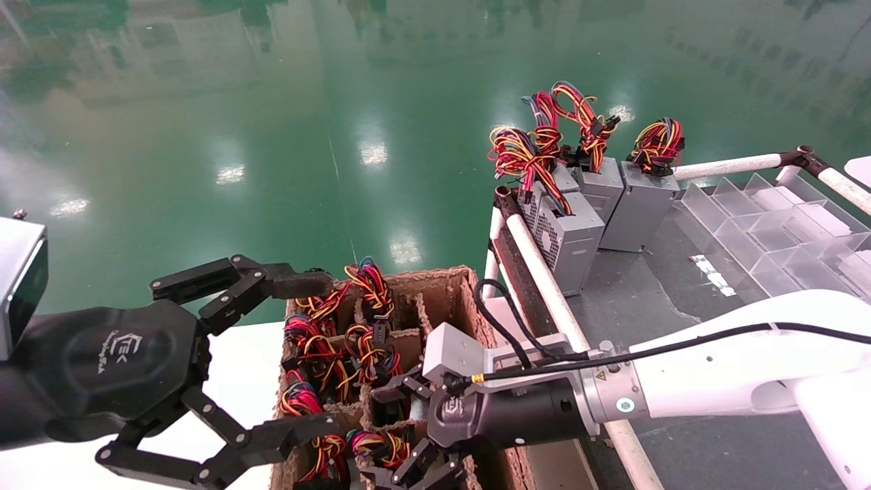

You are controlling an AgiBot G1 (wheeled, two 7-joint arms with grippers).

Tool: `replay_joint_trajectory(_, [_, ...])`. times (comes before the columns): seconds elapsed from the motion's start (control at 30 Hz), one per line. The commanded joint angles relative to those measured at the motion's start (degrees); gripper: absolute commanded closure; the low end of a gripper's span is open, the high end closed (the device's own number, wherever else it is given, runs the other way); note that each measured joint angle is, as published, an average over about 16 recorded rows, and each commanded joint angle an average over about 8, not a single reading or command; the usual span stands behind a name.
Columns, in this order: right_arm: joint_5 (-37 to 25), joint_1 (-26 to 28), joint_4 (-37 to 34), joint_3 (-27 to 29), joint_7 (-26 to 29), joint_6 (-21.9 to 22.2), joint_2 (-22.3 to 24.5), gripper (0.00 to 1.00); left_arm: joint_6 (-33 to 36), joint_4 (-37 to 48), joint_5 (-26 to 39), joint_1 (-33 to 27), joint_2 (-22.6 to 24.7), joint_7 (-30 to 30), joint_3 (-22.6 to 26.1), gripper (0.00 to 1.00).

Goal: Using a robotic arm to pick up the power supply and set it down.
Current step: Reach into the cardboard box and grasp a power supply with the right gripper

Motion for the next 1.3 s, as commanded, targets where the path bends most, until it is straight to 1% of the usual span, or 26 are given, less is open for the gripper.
replay_joint_trajectory(0.03, [0.1,0.1,-0.9,0.0,-0.4,-0.2,-0.4,1.0,0.0,0.0,0.0,0.0,0.0,0.0,0.0,0.0])
replay_joint_trajectory(0.33, [-0.6,0.6,-3.7,-0.3,-2.6,0.3,-1.7,1.0,0.0,0.0,0.0,0.0,0.0,0.0,0.0,0.0])
replay_joint_trajectory(0.63, [-0.5,1.0,-5.3,-0.1,-3.9,0.4,-2.0,1.0,0.0,0.0,0.0,0.0,0.0,0.0,0.0,0.0])
replay_joint_trajectory(1.3, [1.5,1.0,-7.6,0.7,-6.0,-2.5,-1.3,1.0,0.0,0.0,0.0,0.0,0.0,0.0,0.0,0.0])
